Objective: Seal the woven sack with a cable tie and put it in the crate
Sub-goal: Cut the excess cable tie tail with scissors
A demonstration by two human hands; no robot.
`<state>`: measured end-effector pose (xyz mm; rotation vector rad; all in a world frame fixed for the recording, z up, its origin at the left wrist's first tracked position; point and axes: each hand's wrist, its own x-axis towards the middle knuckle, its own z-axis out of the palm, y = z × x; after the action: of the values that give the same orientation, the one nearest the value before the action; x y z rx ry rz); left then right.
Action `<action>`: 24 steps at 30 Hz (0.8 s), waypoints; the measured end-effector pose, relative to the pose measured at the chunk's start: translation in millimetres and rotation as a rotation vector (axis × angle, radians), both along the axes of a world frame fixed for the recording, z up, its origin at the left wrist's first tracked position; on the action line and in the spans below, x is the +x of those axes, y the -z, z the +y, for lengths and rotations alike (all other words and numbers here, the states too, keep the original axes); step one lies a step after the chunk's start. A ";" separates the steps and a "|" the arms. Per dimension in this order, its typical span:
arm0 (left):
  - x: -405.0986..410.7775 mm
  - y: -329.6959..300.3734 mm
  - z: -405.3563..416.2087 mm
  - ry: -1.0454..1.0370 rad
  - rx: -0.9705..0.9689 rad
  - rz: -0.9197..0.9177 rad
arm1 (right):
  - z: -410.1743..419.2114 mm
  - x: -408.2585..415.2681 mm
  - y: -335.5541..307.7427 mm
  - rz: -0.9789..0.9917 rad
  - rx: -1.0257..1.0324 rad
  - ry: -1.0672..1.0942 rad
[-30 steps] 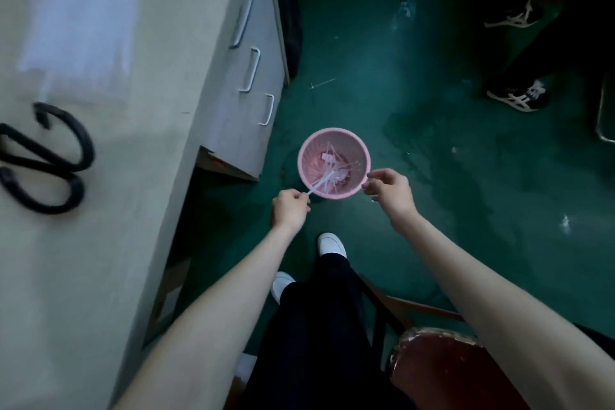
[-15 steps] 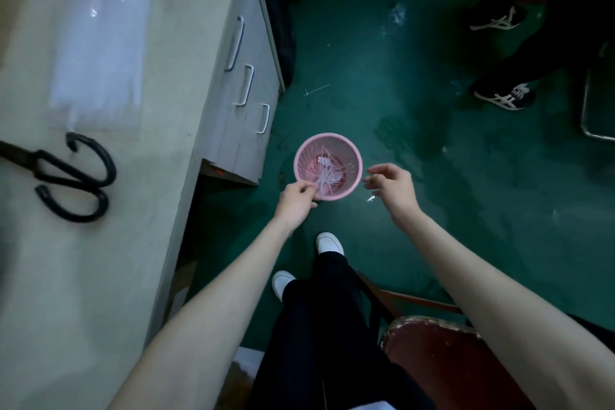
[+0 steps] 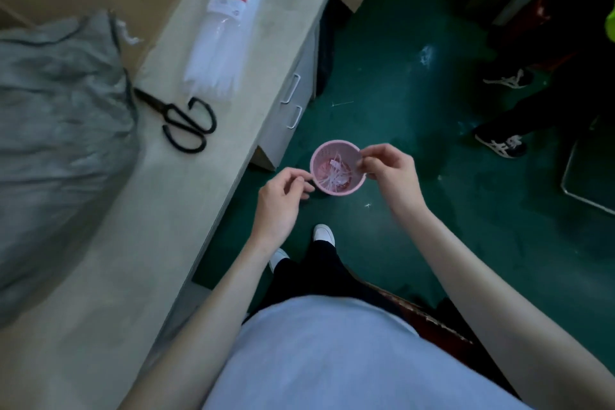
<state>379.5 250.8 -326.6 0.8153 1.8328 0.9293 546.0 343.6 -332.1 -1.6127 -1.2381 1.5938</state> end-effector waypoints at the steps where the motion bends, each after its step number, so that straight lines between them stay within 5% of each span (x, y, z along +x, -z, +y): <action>1: -3.1 -8.7 -8.2 -0.038 0.013 0.006 | -1.9 -7.1 -9.9 0.017 0.019 -0.039; 24: -87.7 -120.1 -185.0 -0.884 0.357 0.206 | -116.3 -210.6 -125.1 0.331 0.184 -0.848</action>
<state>291.8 65.9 -206.5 0.2666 2.2793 1.8165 335.4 227.4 -207.0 -0.6646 -1.9344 2.0268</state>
